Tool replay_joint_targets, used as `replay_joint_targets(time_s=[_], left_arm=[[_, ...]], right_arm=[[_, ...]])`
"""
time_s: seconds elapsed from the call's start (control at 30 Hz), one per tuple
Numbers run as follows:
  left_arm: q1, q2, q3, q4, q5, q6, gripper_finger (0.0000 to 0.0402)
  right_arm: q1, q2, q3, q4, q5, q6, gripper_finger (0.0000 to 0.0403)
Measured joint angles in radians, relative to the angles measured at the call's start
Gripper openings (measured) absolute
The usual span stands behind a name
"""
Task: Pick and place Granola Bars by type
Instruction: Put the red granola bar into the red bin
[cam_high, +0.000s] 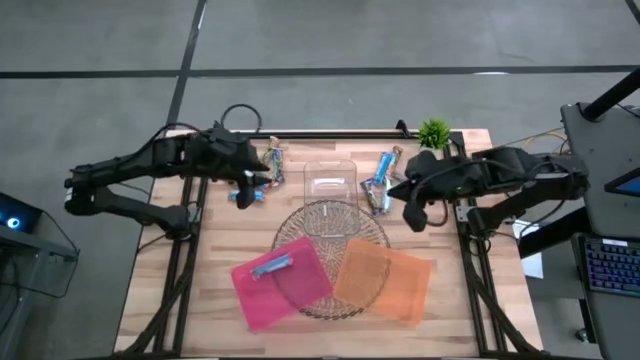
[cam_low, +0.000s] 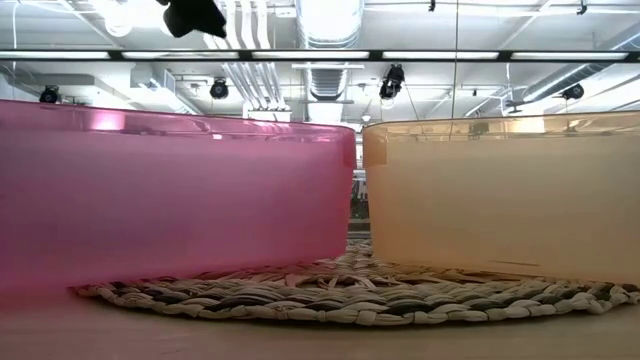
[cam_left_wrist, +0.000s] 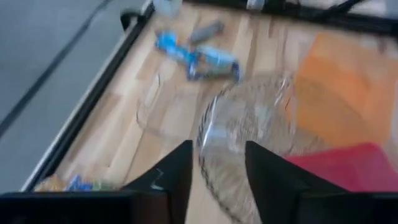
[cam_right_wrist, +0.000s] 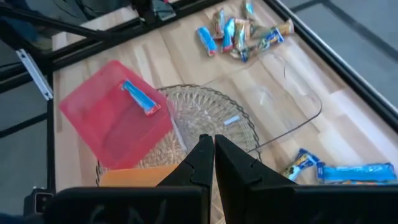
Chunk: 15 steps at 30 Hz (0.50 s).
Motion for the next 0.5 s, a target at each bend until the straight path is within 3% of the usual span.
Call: replay_joint_targets(time_s=[0.13, 0.3, 0.5], left_arm=[[0.000, 0.079, 0.032, -0.151, -0.033, 0.004, 0.0173], [0.001, 0.148, 0.016, -0.275, -0.086, 0.060, 0.0183], [0.018, 0.151, -0.090, -0.226, -0.098, 0.158, 0.0183]], right_arm=[[0.000, -0.035, -0.006, 0.001, 0.000, -0.025, 0.0008], [0.000, -0.061, -0.032, 0.004, -0.004, -0.032, 0.0008], [0.000, -0.083, -0.074, 0.004, -0.005, 0.020, 0.0008]])
